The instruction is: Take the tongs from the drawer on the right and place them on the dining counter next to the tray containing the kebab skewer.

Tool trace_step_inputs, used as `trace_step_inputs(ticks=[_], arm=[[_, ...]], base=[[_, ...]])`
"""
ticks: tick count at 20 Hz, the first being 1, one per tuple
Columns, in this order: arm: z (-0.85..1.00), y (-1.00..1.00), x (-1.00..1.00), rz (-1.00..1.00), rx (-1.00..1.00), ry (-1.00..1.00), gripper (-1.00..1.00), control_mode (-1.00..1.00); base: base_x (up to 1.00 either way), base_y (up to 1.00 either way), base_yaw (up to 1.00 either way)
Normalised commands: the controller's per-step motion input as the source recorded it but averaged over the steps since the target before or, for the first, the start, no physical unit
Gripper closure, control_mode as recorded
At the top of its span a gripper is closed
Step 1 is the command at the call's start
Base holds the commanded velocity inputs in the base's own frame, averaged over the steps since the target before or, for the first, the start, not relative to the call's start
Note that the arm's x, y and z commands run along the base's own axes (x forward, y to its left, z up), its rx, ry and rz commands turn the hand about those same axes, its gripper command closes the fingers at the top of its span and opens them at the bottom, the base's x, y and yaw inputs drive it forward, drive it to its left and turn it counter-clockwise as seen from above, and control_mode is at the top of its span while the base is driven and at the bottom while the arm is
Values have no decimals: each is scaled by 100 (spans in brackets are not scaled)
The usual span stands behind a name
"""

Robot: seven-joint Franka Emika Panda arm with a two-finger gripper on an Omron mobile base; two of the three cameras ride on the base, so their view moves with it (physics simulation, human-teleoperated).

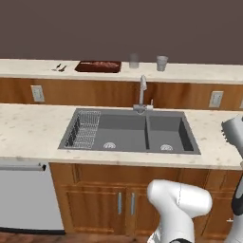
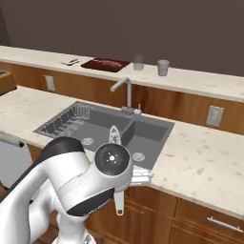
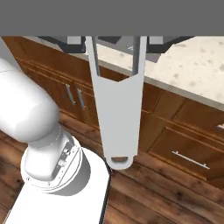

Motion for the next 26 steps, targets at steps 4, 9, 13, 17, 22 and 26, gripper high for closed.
trace_step_inputs(ticks=[4, 9, 13, 17, 22, 26], arm=[[0, 0, 0, 0, 0, 0, 100, 100], [0, 0, 0, 0, 0, 0, 100, 100], [0, 0, 0, 0, 0, 0, 100, 100], [0, 0, 0, 0, 0, 0, 100, 100], [0, 0, 0, 0, 0, 0, 100, 100], [0, 0, 0, 0, 0, 0, 100, 100]], base=[[0, 100, -1], [1, 100, 0], [2, 100, 0], [5, 100, -1], [5, 100, -2], [6, 100, -2]])
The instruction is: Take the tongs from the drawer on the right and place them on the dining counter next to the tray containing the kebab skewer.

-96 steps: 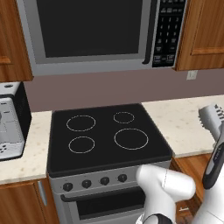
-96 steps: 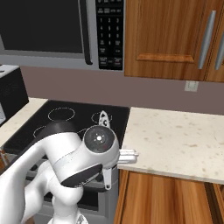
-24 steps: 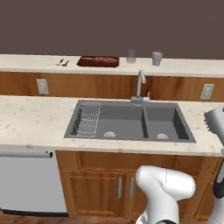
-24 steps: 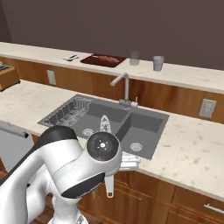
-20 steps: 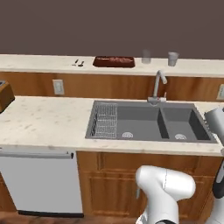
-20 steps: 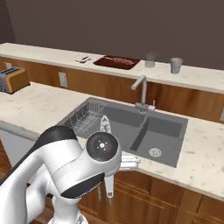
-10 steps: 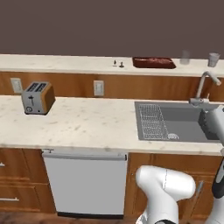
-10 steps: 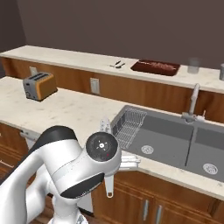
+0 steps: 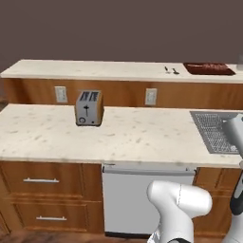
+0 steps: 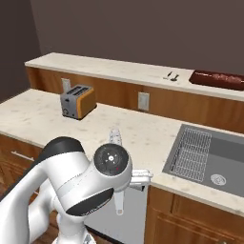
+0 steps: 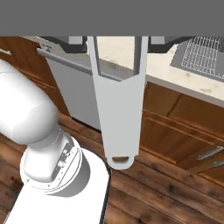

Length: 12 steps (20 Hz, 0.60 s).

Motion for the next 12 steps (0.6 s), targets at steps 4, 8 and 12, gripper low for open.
trace_step_inputs(ticks=[4, 8, 12], arm=[[0, 0, 0, 0, 0, 0, 100, 100], [0, 0, 0, 0, 0, 0, 100, 100], [0, 0, 0, 0, 0, 0, 100, 100]], base=[[4, 100, -2], [4, 100, -2], [3, 100, -3]])
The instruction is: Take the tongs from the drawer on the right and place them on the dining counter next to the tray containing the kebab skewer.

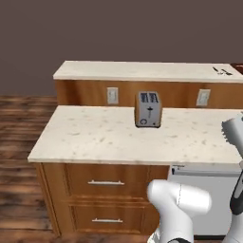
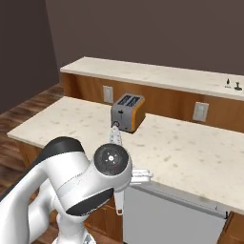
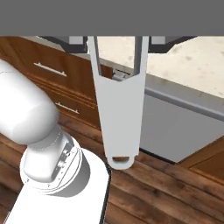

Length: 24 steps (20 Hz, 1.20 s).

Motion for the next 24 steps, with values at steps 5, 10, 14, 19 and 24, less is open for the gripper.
trace_step_inputs(ticks=[5, 10, 14, 19, 24], arm=[[0, 0, 0, 0, 0, 0, 100, 100], [0, 0, 0, 0, 0, 0, 100, 100], [0, 0, 0, 0, 0, 0, 100, 100], [0, 0, 0, 0, 0, 0, 100, 100], [0, 0, 0, 0, 0, 0, 100, 100]], base=[[3, 100, -3], [5, 100, -4], [5, 100, -4], [4, 100, -4], [8, 100, -2]])
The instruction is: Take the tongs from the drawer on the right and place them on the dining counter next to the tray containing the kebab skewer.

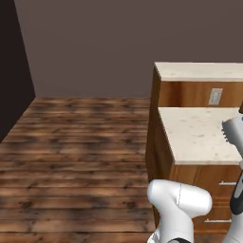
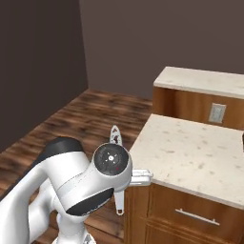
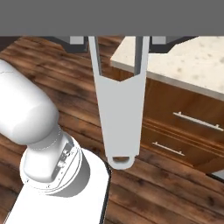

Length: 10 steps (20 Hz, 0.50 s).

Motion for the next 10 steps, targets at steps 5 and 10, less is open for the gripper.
trace_step_inputs(ticks=[5, 10], arm=[[0, 0, 0, 0, 0, 0, 100, 100], [0, 0, 0, 0, 0, 0, 100, 100]], base=[[10, 100, -2], [21, 100, -5]])
